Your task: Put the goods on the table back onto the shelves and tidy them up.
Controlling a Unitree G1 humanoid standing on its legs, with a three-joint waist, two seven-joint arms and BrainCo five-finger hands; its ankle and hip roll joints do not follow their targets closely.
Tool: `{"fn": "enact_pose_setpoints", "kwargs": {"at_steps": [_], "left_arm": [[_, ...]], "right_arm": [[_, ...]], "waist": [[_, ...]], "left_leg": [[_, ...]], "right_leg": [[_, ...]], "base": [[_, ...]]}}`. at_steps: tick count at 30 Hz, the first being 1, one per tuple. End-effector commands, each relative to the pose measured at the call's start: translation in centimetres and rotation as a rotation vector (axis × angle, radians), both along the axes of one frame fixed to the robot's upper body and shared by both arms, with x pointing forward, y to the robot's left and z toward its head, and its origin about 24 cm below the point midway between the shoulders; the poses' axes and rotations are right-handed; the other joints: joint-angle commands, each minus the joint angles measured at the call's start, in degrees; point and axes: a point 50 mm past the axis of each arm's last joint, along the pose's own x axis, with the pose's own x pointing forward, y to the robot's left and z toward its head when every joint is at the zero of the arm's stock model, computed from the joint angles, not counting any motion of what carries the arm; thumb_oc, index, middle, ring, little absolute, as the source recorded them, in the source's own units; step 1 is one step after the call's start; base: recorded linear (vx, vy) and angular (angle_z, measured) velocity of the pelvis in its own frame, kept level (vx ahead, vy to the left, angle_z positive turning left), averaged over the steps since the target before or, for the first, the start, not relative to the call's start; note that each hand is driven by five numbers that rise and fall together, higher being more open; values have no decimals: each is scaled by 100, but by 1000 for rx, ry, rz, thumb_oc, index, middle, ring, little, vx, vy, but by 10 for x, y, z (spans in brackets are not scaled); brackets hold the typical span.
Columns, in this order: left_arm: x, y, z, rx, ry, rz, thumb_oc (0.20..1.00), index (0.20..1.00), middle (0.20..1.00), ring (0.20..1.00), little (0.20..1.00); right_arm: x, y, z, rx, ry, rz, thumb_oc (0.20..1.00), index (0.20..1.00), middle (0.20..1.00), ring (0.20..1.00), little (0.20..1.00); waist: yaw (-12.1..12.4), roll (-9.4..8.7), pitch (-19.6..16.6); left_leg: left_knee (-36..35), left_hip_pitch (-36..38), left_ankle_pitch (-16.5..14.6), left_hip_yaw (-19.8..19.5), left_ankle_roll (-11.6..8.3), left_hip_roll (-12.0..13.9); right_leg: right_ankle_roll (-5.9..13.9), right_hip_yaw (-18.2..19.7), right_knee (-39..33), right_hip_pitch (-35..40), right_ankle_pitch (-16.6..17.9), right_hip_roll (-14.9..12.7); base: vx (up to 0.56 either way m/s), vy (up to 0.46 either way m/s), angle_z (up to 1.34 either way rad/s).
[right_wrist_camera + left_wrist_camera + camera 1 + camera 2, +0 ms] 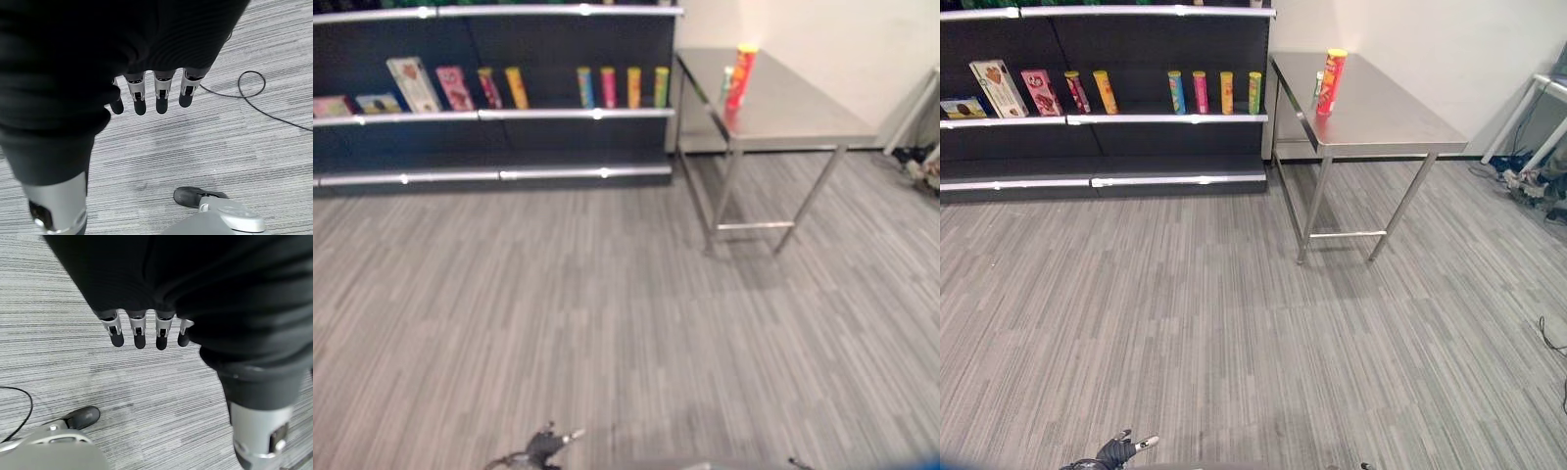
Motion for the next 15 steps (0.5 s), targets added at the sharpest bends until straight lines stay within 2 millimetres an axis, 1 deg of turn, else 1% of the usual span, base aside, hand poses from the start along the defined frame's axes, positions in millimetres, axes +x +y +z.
{"fn": "enact_pose_setpoints", "kwargs": {"at_steps": [1,15], "left_arm": [[23,-3,4,-21,-60,-26,1000,1000,1000,1000,1000],[18,-7,2,-33,-33,-40,1000,1000,1000,1000,1000]], "right_arm": [[22,-14,7,-39,-57,18,1000,1000,1000,1000,1000],[23,-11,7,-29,-58,27,1000,1000,1000,1000,1000]], "waist": [[-84,140,-69],[-87,147,-71]], "left_leg": [[-4,175,-130,240,-630,451],[-4,203,-144,276,-636,451]], "right_leg": [[605,-257,12,38,-229,-301],[603,-306,12,66,-235,-319]], "base": [[0,0,0],[0,0,0]]}}
